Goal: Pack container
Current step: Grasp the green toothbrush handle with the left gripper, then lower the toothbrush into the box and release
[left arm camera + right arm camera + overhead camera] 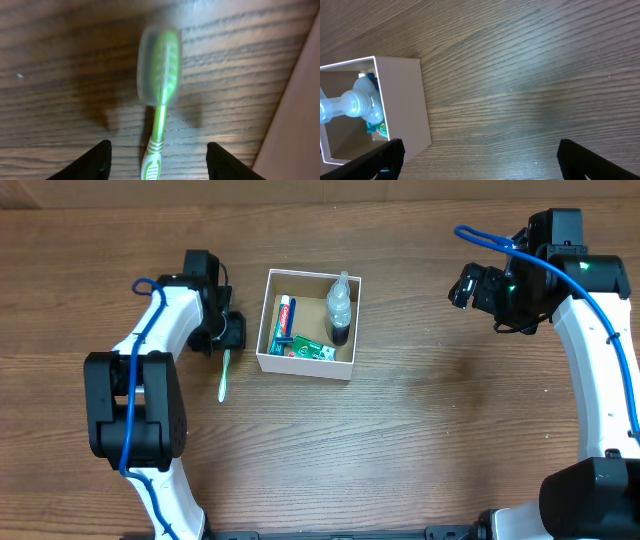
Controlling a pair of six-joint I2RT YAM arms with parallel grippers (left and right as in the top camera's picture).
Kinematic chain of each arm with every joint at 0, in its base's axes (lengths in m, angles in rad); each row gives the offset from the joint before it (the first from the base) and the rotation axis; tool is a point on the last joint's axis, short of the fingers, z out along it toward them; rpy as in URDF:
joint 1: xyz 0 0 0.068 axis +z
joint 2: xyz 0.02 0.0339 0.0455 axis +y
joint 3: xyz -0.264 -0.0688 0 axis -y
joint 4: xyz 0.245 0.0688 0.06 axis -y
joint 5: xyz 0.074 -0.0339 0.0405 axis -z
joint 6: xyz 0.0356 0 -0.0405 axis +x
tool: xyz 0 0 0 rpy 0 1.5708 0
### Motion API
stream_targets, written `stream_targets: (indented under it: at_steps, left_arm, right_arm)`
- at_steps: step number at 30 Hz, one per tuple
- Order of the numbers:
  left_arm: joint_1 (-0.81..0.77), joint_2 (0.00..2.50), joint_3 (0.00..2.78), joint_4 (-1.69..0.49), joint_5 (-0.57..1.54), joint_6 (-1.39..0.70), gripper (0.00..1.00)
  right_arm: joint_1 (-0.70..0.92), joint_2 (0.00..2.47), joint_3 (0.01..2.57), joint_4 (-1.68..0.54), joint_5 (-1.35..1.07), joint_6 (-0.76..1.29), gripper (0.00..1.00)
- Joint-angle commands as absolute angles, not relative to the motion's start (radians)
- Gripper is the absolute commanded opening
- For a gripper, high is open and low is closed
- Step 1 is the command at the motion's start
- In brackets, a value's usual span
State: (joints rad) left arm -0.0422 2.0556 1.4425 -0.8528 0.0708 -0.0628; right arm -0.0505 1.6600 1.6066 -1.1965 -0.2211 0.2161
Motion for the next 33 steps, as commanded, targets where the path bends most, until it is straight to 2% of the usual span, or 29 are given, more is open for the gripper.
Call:
stream_targets:
  at_steps: [1,6,12,13,14,16,21,28,33]
  left_arm:
    - [-0.044,2.060,1.407,-0.849,0.050,-0.022,0.51]
    - [-0.044,2.060,1.399,-0.864,0.045,-0.022,0.33]
    - [-0.044,2.060,1.399,-0.891,0.046,-0.025,0.21]
    - [-0.044,2.060,1.399,-0.898,0.046,-0.025,0.17]
    - [-0.044,2.060,1.399,-0.907,0.045,-0.025,0.09]
    - [-0.044,2.059,1.404,-0.915,0.045,-0.025,0.04]
    - [-0.044,2.059,1.578,-1.093,0.045,-0.026,0.04]
    - [-0.118,2.059,2.030,-1.419,0.079,-0.053,0.04]
    - [-0.231,2.062,2.091,-1.349,0.075,-0.128,0.04]
  right_arm:
    - [-0.049,1.663,1.623,-1.191,-0.223,0.221,1.00]
    - [-0.049,1.663,1.623,-1.191,-0.223,0.221,1.00]
    - [-0.049,1.663,1.623,-1.191,-0.223,0.221,1.00]
    - [-0.049,1.663,1.623,-1.191,-0.222,0.221,1.00]
    - [-0.049,1.663,1.623,-1.191,-0.223,0.221,1.00]
    - [-0.049,1.663,1.623,-1.191,-0.223,0.221,1.00]
    - [-0.049,1.663,1.623,-1.191,-0.223,0.221,1.00]
    - [-0.049,1.663,1.623,-1.191,-0.223,0.221,1.00]
    - [-0.049,1.663,1.623,-1.191,-0.223,0.221,1.00]
